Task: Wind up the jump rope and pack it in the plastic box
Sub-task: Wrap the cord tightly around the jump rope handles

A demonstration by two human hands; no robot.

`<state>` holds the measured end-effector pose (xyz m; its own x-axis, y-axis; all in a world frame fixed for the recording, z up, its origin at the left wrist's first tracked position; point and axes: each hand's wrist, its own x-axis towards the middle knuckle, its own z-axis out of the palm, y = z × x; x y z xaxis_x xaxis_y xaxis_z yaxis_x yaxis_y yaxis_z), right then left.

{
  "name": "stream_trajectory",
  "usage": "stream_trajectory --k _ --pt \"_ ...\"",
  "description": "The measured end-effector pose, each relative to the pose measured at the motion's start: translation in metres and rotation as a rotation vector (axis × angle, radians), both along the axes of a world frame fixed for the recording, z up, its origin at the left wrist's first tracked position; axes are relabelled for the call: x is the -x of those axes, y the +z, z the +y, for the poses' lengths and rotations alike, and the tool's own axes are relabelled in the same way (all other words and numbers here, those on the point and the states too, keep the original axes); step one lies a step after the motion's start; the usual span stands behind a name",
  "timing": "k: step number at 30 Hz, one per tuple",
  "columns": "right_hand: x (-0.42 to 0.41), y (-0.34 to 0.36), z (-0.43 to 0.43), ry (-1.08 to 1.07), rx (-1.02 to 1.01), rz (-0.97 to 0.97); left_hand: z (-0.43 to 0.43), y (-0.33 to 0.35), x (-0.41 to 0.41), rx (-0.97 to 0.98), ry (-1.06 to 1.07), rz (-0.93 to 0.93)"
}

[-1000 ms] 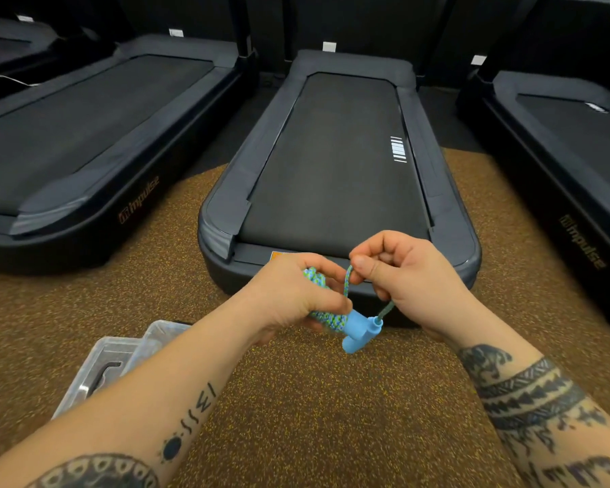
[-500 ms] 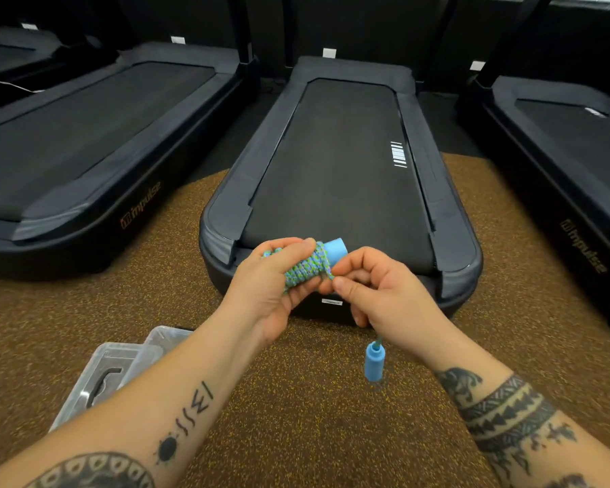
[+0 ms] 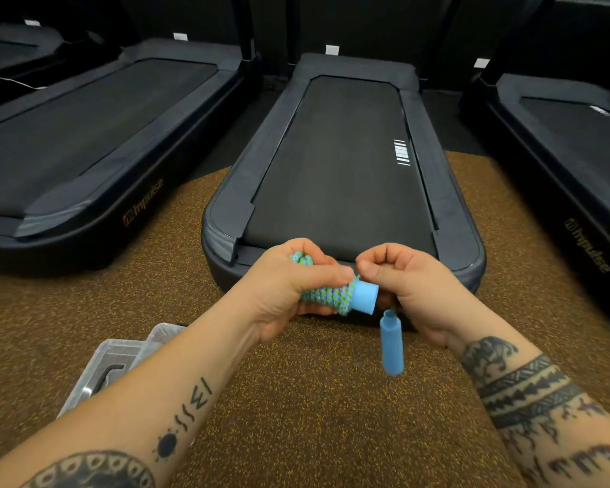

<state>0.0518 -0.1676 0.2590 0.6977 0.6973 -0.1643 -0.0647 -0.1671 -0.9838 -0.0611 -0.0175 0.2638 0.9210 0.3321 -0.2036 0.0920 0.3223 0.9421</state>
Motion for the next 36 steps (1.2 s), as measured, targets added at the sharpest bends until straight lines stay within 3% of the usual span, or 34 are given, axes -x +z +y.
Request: stream_trajectory --k 3,9,11,14,23,25,30,36 --pt "0.0 0.006 -0.002 0.029 0.027 -0.074 -0.005 -0.004 -0.002 -0.224 0.039 0.043" --pt "0.006 0.002 0.003 0.035 0.131 -0.41 -0.004 -0.019 -0.007 -0.528 0.237 0.125" --pt "0.009 0.003 0.003 0.046 0.095 -0.414 -0.003 -0.02 -0.01 -0.46 0.333 0.107" --pt "0.016 0.005 0.005 0.044 0.022 -0.358 -0.001 -0.017 -0.011 -0.211 0.438 0.048" --pt "0.033 -0.003 0.017 -0.051 -0.065 -0.201 -0.002 -0.014 -0.01 0.228 0.527 -0.043" --pt "0.036 -0.007 0.02 -0.106 -0.041 -0.203 -0.004 -0.014 -0.01 0.268 0.513 -0.063" --pt "0.036 -0.01 0.023 -0.034 -0.147 0.066 -0.011 -0.014 -0.009 0.362 0.44 -0.148" --pt "0.034 -0.007 0.023 -0.055 -0.235 0.015 -0.023 -0.02 -0.012 0.381 0.333 -0.222"
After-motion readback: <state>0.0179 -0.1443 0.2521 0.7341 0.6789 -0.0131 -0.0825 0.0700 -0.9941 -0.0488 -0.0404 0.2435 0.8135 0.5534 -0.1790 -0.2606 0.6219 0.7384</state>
